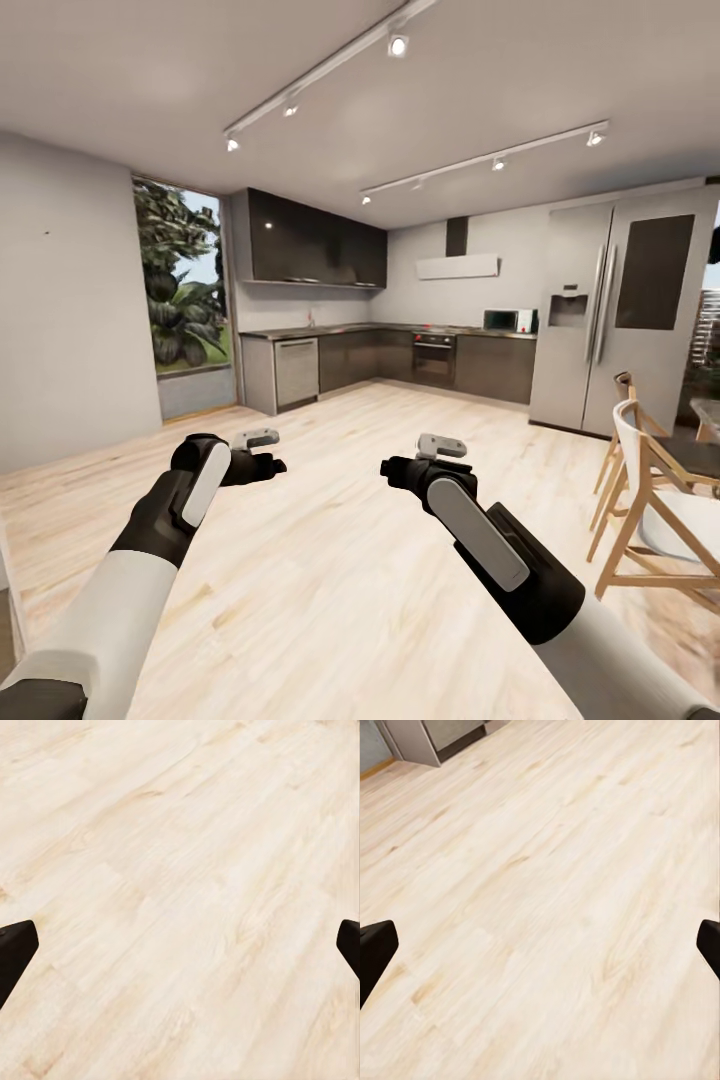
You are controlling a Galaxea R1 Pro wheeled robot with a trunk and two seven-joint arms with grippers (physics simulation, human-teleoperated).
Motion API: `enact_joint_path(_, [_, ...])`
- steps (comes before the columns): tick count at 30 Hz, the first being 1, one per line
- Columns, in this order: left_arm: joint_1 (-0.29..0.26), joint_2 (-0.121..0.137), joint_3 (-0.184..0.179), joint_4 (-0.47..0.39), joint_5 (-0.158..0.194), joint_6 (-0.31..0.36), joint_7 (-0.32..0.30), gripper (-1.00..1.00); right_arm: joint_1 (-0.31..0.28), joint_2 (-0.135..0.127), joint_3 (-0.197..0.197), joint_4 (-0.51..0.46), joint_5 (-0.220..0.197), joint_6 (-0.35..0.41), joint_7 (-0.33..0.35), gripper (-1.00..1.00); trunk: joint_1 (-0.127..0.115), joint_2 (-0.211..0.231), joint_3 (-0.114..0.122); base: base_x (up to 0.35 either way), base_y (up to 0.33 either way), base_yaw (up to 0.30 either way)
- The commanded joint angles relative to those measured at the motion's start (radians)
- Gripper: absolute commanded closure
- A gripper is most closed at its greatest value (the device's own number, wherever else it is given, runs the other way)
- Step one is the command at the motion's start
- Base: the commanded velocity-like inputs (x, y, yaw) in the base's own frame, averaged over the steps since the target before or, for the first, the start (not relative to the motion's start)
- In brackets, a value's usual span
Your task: Place each of the two pumpkins and all three candles from the living room inside a cabinet in the living room (use any cabinet), then make sure every cabinet is closed, and position the cauldron so it is next to a table in the living room.
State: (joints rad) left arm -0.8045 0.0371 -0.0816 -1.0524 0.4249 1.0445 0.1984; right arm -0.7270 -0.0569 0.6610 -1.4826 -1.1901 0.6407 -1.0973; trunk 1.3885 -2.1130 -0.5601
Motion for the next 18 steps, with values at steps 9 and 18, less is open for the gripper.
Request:
enact_joint_path(9, [-0.001, 0.001, -0.003, -0.001, 0.011, 0.003, 0.010, -1.00, -0.002, 0.000, -0.018, -0.002, -0.005, 0.008, -0.008, -1.00, 0.000, -0.001, 0.009, 0.000, 0.000, -0.240])
enact_joint_path(18, [-0.001, 0.001, -0.003, -0.001, 0.011, 0.003, 0.010, -1.00, 0.009, 0.000, -0.030, -0.002, -0.004, 0.009, -0.009, -1.00, 0.000, -0.001, 0.018, 0.000, 0.000, -0.240])
